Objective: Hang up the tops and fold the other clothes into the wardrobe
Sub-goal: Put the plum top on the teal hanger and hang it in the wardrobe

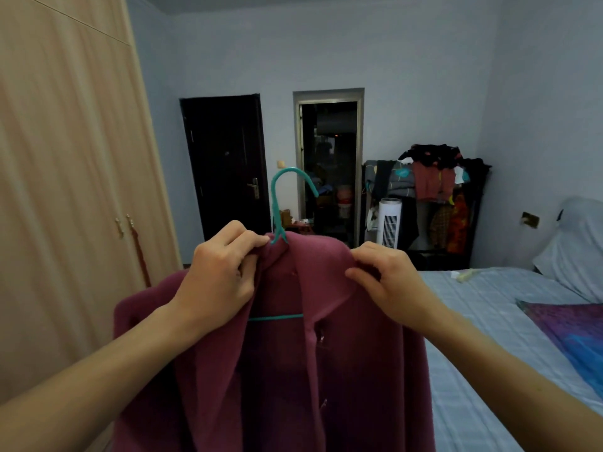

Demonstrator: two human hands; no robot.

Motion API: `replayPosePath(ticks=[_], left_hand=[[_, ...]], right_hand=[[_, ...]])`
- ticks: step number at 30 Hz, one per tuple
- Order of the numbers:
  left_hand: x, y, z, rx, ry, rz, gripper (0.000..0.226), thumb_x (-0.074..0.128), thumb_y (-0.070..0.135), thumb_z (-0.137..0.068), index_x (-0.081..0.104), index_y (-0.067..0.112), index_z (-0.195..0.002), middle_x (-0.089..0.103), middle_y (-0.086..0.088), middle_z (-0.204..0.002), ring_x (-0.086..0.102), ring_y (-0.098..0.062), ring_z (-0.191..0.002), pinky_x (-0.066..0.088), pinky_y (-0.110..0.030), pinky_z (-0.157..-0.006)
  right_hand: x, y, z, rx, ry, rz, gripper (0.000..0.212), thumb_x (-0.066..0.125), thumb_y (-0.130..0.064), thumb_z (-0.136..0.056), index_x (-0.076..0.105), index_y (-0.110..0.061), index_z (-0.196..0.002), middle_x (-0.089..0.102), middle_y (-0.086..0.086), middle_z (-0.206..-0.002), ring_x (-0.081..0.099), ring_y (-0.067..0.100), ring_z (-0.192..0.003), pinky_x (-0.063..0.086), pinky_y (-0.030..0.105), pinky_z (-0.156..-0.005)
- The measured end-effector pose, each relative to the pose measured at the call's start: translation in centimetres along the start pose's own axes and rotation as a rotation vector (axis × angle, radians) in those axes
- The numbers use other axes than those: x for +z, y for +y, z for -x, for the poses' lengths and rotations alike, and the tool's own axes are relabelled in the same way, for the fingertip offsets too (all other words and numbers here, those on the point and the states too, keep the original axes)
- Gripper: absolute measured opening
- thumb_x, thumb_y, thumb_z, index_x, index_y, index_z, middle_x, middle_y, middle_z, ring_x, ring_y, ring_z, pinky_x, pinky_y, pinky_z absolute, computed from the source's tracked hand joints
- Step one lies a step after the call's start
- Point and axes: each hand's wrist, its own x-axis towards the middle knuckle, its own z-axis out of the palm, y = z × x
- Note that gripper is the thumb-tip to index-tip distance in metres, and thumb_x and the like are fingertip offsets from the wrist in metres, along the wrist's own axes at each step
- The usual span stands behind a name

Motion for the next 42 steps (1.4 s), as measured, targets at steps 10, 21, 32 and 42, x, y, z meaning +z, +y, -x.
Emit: replayPosePath(ticks=[10, 21, 32, 42], left_hand=[[1.9, 2.9, -0.7, 0.02, -0.034, 0.131, 0.02, 0.068, -0.009, -0.083, 0.071, 0.003, -0.098, 0.057, 0.001, -0.086, 0.051, -0.004, -0.075, 0.038, -0.005, -0.073], [-0.4, 2.3, -2.4, 0.002, -0.168, 0.288, 0.021, 0.075, 0.023, -0.087, 0.074, 0.015, -0.106, 0.072, 0.006, -0.096, 0.066, -0.004, -0.088, 0.051, -0.019, -0.08], [-2.9, -3.2, -1.7, -0.089, -0.505, -0.011, 0.03, 0.075, 0.013, -0.086, 0.071, 0.022, -0.114, 0.07, 0.008, -0.1, 0.065, -0.011, -0.095, 0.053, -0.037, -0.087], [-1.4, -2.5, -1.1, 0.005, -0.276, 0.146, 0.022, 0.08, 0.009, -0.08, 0.074, 0.02, -0.098, 0.067, 0.012, -0.089, 0.064, -0.003, -0.082, 0.049, -0.017, -0.075]], right_hand=[[1.4, -2.1, -0.9, -0.057, 0.109, -0.086, 0.004, 0.074, -0.011, -0.086, 0.072, -0.013, -0.089, 0.064, -0.008, -0.082, 0.059, 0.004, -0.076, 0.046, 0.015, -0.071], [1.5, 0.2, 1.4, 0.132, 0.275, -0.235, 0.01, 0.073, -0.012, -0.087, 0.074, -0.017, -0.095, 0.073, -0.008, -0.085, 0.068, 0.012, -0.077, 0.057, 0.041, -0.068], [0.0, 1.4, 2.0, 0.142, 0.341, -0.407, 0.018, 0.071, -0.019, -0.086, 0.073, -0.029, -0.101, 0.075, -0.017, -0.093, 0.072, 0.002, -0.087, 0.055, 0.014, -0.073], [-0.2, 2.2, 2.3, 0.159, 0.294, -0.416, 0.019, 0.073, -0.013, -0.085, 0.075, -0.017, -0.104, 0.076, -0.012, -0.095, 0.072, 0.006, -0.091, 0.057, 0.019, -0.077]])
